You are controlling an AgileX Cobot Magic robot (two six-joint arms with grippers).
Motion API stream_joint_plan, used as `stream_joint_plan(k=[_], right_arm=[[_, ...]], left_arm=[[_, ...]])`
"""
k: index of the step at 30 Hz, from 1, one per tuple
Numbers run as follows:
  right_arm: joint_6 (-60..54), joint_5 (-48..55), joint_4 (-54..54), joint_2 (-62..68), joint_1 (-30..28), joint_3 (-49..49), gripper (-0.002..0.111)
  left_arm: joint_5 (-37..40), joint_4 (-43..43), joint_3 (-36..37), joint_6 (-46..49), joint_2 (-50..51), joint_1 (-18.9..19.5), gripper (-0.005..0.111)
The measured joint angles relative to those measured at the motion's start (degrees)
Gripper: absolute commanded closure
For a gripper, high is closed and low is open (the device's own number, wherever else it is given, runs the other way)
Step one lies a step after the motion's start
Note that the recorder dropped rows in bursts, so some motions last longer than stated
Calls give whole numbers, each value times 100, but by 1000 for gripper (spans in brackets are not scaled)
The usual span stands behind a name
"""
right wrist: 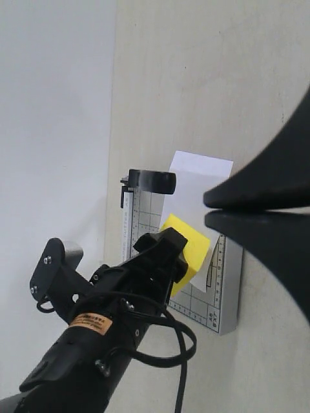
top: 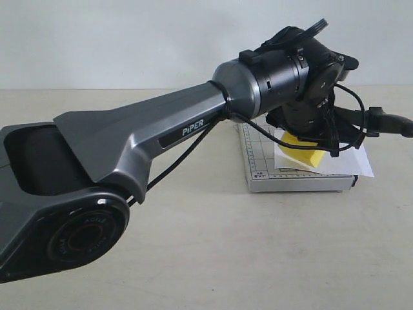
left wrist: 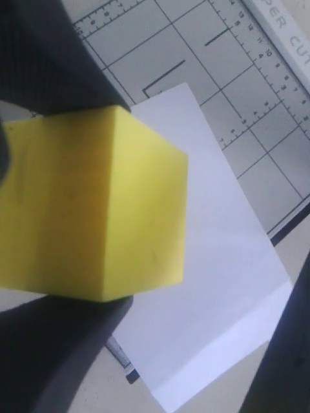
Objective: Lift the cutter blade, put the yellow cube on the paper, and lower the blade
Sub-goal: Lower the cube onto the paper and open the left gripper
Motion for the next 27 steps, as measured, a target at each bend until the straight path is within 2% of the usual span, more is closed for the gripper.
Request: stream_joint_plan(k=[27], right_arm=[[0,0,0,0,0,0,108]], left_arm=[[48,168,0,0,7,0,102]])
